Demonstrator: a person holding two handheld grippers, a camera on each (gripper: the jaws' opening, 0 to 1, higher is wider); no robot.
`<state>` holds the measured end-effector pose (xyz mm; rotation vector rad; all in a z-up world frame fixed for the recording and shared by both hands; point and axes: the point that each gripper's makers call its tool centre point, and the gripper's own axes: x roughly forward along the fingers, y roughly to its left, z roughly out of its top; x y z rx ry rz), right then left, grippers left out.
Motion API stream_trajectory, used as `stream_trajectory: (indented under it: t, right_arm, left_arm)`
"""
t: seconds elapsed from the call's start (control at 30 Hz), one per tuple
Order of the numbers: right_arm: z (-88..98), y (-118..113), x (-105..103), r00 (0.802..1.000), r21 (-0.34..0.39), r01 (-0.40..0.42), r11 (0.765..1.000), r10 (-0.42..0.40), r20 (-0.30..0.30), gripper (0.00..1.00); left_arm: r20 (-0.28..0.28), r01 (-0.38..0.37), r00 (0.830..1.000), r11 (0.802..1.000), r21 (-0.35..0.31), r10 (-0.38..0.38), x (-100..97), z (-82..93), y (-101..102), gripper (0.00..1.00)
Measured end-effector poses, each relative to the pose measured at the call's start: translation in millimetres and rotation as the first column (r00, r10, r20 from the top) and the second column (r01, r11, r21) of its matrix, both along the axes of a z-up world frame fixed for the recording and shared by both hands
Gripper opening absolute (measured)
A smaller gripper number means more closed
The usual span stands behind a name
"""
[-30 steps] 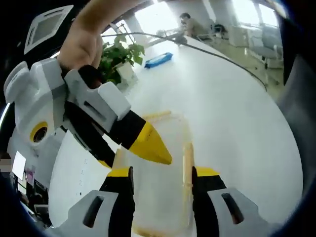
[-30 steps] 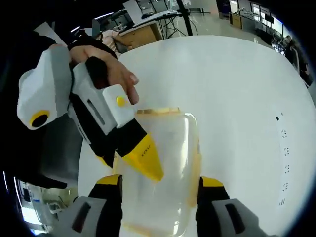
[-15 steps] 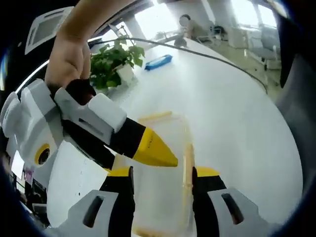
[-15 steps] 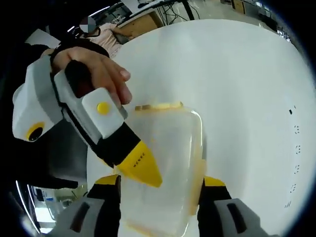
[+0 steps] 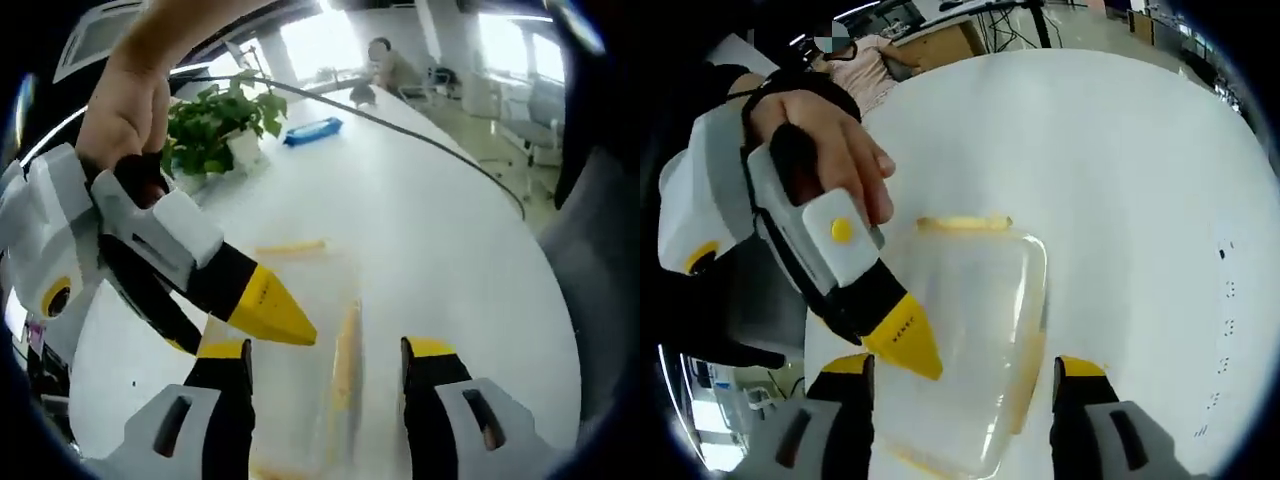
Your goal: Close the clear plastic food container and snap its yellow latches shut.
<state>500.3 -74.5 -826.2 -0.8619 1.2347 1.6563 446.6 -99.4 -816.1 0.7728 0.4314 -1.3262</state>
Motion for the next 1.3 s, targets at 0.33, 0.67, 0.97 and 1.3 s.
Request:
stream_trajectory:
  t: [0.33,0.67,0.97,1.3]
  right_arm:
    - [10.6,3,5,0.999,0.019,0.003,1.000,-0.004,0.041,0.73]
    - [28.4,0,14,0.972,0.100,0.048,0.994,-0.069,0.226,0.72]
    - [22.5,-20,-1,0.951,0.123,0.106,0.987,-0.137,0.278,0.68]
    - [25.9,-19,9,0.911,0.171,0.221,0.960,-0.266,0.315,0.66]
  left_arm:
    - [-0.033,-0.016,0.999,1.000,0.020,0.016,0.3,6.2,6,0.55]
    - [-0.111,-0.026,0.993,0.999,0.045,0.031,29.5,23.4,20,0.52]
    - [-0.175,-0.021,0.984,0.996,0.089,0.037,49.9,21.7,30,0.54]
    - [-0.184,-0.132,0.972,0.987,0.093,0.147,58.8,22.6,31,0.52]
